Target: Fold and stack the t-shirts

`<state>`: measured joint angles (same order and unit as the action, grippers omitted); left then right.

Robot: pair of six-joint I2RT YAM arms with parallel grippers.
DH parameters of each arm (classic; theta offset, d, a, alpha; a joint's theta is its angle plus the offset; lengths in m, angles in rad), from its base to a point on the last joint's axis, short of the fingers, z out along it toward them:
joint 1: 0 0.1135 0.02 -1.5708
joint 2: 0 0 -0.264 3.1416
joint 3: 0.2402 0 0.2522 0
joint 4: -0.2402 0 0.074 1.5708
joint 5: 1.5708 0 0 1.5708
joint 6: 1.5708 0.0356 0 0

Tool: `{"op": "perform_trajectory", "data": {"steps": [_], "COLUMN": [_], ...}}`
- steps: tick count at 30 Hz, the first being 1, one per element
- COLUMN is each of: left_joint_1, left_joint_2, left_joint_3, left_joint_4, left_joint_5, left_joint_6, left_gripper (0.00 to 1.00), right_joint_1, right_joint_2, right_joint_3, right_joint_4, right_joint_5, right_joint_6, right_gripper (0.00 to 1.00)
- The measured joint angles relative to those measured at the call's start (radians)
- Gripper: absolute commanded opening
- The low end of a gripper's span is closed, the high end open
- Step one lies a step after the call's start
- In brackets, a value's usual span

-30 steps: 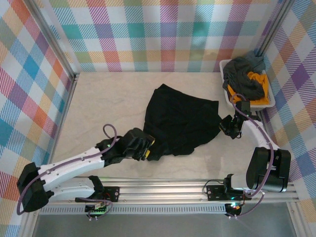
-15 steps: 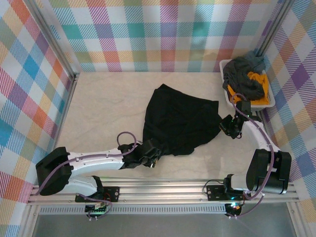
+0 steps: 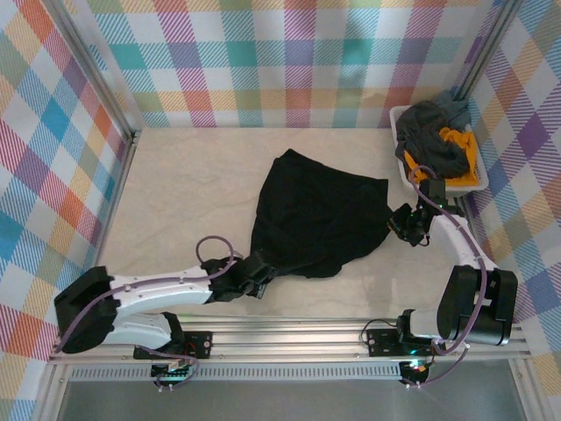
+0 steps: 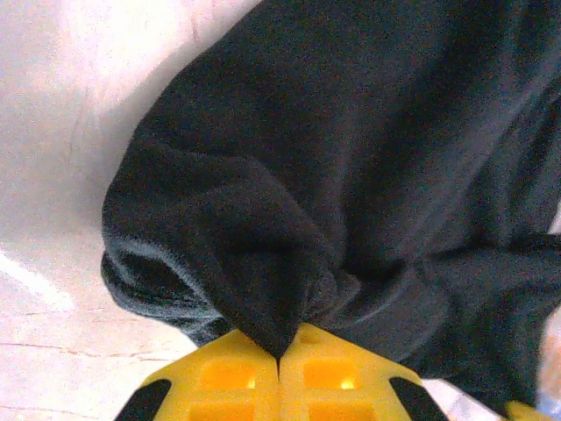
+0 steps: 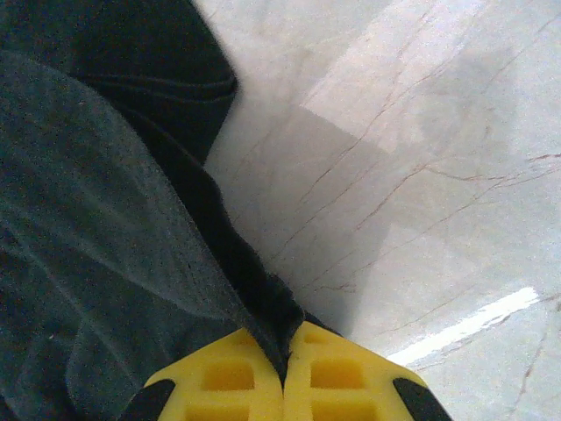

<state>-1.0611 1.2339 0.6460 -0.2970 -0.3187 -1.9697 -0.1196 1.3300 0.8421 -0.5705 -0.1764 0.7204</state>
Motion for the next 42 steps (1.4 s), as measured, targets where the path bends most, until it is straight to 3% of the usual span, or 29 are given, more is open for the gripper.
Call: {"op": "perform_trajectory", "data": {"steps": [2,6,10,12,19,25,34,38,42], "left_joint_1": [0.068,0.336,0.637,0.744,0.978,1.073,1.083,1.083,1.084], "left_joint_2": [-0.066,-0.169,-0.134,-0.083,0.031,0.0,-0.053,0.003,0.15], "left_joint_3": [0.014,0.097,0.267,0.381,0.793,0.944,1.22,1.335,1.347], "left_joint_4": [-0.049,-0.09,-0.089,-0.081,-0.066,-0.047,-0.188,-0.252,-0.233], "left_joint_5": [-0.011,0.027,0.165,0.237,0.422,0.475,0.427,0.433,0.488], "left_joint_6": [0.002,0.108,0.311,0.402,0.624,0.684,0.821,0.868,0.885], "left_gripper": [0.0,0.0,0.0,0.0,0.0,0.0,0.0,0.0,0.0], "right_joint_1": [0.0,0.0,0.0,0.0,-0.002,-0.037,-0.117,-0.114,-0.09], "right_joint_2": [-0.007,-0.003,0.046,0.081,0.147,0.074,-0.143,-0.13,0.008], "right_joint_3": [0.023,0.193,0.467,0.592,0.915,0.955,0.934,0.923,0.935], "right_joint_4": [-0.008,-0.042,-0.05,-0.051,-0.057,0.006,0.173,0.245,0.304], "right_joint_5": [-0.041,-0.144,-0.238,-0.272,-0.36,-0.425,-0.518,-0.551,-0.567], "right_joint_6": [0.0,0.014,0.06,0.086,0.191,0.285,0.42,0.475,0.501], "right_gripper": [0.0,0.0,0.0,0.0,0.0,0.0,0.0,0.0,0.0]}}
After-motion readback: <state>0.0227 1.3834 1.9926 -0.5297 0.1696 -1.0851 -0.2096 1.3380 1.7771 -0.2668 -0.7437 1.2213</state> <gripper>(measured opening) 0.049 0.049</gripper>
